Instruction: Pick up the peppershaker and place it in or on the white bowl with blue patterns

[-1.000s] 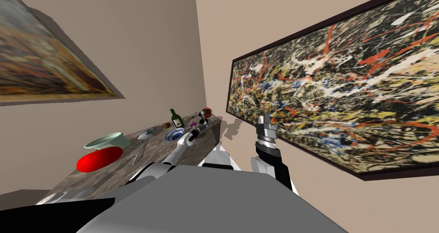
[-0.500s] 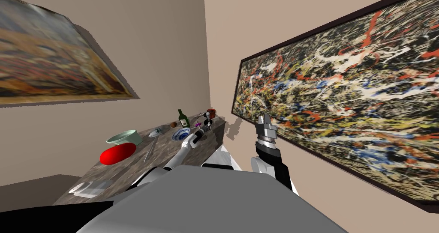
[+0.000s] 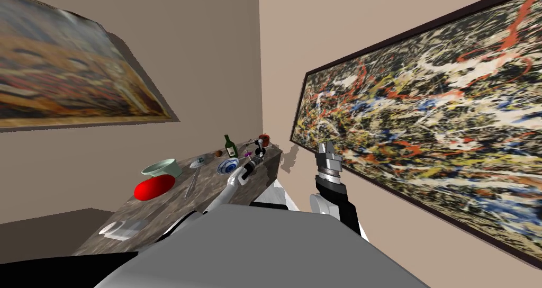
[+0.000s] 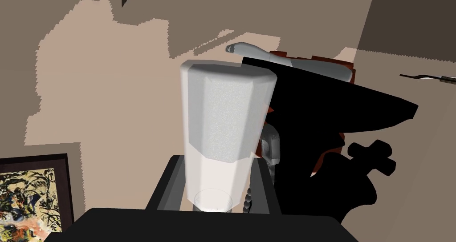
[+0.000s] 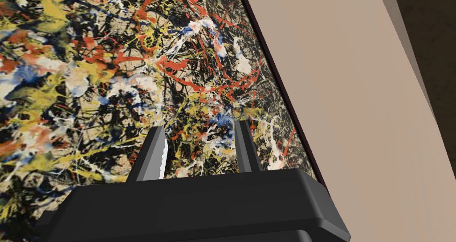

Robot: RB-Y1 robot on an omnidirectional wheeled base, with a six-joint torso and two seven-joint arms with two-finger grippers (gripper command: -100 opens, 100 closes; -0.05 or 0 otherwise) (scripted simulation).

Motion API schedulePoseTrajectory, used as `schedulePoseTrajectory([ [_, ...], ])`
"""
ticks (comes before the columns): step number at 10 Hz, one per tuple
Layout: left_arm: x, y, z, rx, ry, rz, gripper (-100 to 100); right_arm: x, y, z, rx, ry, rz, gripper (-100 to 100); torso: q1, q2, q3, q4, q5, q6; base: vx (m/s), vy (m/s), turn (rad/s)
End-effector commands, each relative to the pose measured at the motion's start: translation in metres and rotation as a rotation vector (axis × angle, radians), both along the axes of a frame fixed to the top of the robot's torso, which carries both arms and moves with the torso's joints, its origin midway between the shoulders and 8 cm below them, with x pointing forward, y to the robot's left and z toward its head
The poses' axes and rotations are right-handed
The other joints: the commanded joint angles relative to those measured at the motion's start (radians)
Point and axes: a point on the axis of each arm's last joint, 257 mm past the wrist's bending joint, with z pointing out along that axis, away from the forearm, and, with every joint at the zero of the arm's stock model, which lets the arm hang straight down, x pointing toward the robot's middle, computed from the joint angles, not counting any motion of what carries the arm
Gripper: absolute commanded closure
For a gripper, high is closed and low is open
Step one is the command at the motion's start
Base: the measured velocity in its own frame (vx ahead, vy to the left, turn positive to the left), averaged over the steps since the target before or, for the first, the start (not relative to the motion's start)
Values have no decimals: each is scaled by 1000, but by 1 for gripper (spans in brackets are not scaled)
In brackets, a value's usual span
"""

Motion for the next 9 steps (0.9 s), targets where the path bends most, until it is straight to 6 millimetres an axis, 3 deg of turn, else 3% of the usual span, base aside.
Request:
schedulePoseTrajectory([
  [1,0,0,0,0,0,0,0,0,0,0,0,0,0,0,0,0,0,0,0,0,0,0,0],
  [2,-3,1,-4,6,9,0,100,0,0,0,0,0,0,0,-1,0,0,0,0,0,-149,60,-11],
  [4,-2,0,-1,11,9,-2,100,0,0,0,0,0,0,0,8,18,6,-5,3,-3,-226,118,-44],
  [9,12,-9,33,26,-25,-18,100,0,0,0,0,0,0,0,11,16,4,-7,3,-3,-181,140,-109],
])
